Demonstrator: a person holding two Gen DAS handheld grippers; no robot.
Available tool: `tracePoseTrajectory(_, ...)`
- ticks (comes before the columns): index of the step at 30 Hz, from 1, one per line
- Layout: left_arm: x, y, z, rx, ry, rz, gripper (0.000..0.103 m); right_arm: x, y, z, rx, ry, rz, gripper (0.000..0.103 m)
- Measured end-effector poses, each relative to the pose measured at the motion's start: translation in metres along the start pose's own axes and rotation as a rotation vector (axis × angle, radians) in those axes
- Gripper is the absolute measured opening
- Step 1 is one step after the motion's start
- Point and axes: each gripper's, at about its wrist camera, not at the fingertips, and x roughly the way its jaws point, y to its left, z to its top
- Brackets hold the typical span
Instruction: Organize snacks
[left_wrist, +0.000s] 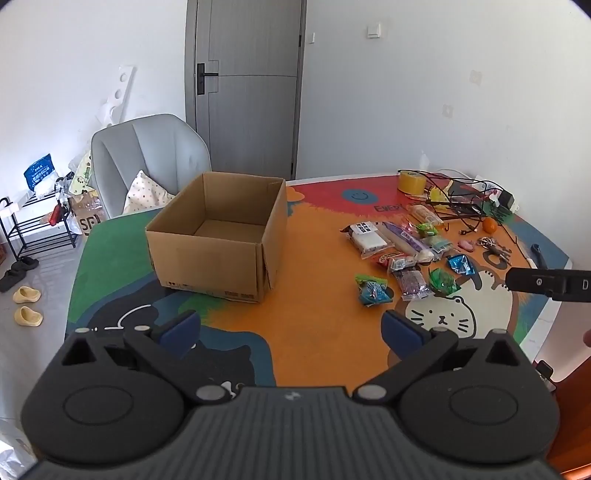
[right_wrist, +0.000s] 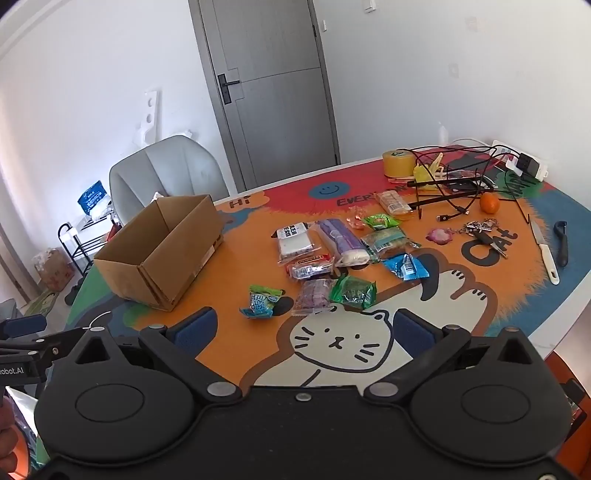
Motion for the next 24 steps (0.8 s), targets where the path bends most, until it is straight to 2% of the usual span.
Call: tracePoseTrajectory(24, -0.0010, 0.0057, 0.0038, -0.026, -0.003, -0.011, 0.103, 0.0053, -0.0043, -0.0028, -0.021, 0.018, -0.025, 0.103)
